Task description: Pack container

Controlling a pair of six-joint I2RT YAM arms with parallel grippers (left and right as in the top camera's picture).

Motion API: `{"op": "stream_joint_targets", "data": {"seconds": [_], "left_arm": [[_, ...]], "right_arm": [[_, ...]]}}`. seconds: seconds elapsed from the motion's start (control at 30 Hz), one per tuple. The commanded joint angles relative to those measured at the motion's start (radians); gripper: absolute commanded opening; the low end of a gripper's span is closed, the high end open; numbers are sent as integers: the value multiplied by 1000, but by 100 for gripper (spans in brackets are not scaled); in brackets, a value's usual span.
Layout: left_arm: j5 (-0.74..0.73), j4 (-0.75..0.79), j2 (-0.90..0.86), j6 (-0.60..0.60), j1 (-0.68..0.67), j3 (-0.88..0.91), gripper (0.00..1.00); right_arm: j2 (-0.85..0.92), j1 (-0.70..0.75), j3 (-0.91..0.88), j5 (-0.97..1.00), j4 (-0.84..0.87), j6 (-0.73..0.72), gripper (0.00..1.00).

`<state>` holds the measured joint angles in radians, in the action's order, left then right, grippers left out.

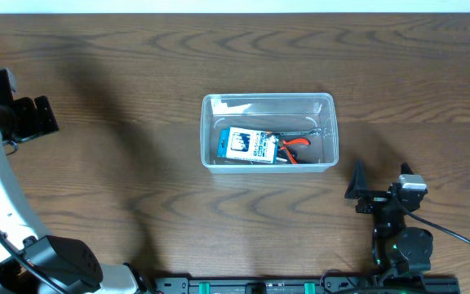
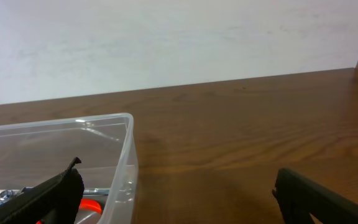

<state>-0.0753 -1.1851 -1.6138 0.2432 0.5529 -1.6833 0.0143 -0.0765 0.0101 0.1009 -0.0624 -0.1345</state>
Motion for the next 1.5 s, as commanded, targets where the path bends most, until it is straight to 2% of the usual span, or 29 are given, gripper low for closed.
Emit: {"op": "stream_joint_targets", "data": {"seconds": [0.0,0.5,0.6,0.77,0.9,1.07,1.2,1.3,1.47], "left_arm": [[-11,-2,-1,3,2,-2,98],[-12,-2,-1,3,1,-2,98],[-50,-2,0,2,-7,-2,98],[-47,-60,11,4,-73,-2,98],[-71,-45,65,7,-179,0,98],[-196,127,184,6,-344,76,98],[-330,333,295,-12,-480,237,98],[-337,495,381,-74,-553,388,98],[-337,724,549,-89,-610,606,98]], "right_arm": [[-8,-12,-5,-8,-1,-18,99],[-8,-12,-5,-8,-1,-18,99],[-8,-12,-5,-8,-1,-18,99],[-8,-12,-5,-8,-1,-18,99],[-8,-12,-5,-8,-1,-18,99],[-8,-12,-5,-8,-1,-18,99],[-8,-12,-5,-8,-1,-18,99],[-8,-12,-5,-8,-1,-18,99],[-8,-12,-5,-8,-1,-18,99]]}}
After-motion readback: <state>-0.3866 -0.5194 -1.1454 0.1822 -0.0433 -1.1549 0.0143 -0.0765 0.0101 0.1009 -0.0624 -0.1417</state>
